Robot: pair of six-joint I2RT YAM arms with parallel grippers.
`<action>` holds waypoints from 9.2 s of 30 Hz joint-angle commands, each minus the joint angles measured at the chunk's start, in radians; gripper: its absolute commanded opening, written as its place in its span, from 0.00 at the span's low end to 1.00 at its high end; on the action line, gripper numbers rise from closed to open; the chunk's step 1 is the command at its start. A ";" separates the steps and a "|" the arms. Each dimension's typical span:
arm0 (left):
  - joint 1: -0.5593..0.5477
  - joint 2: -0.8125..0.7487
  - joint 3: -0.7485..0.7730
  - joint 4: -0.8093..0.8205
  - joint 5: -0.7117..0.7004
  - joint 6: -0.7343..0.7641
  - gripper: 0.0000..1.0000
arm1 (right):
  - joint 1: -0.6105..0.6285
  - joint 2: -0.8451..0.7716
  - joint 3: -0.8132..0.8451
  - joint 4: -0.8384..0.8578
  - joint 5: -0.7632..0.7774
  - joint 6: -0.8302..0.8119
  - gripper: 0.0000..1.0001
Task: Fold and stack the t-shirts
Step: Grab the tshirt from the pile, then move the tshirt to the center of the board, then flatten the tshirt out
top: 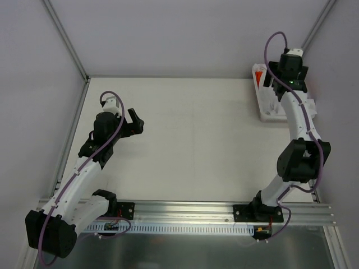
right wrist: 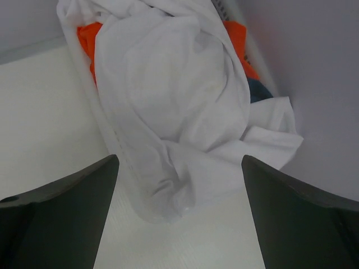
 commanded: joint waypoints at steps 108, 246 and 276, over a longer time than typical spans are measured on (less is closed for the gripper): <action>-0.010 -0.048 0.014 0.021 0.078 -0.087 0.99 | 0.094 -0.289 -0.224 -0.199 -0.740 0.361 0.30; -0.118 -0.074 -0.197 0.136 0.017 -0.081 0.99 | 0.837 -0.578 -0.072 -0.529 0.370 0.299 0.04; -0.293 0.449 -0.138 0.439 0.127 -0.096 0.99 | 0.875 -0.443 -0.473 -0.704 0.350 0.747 0.92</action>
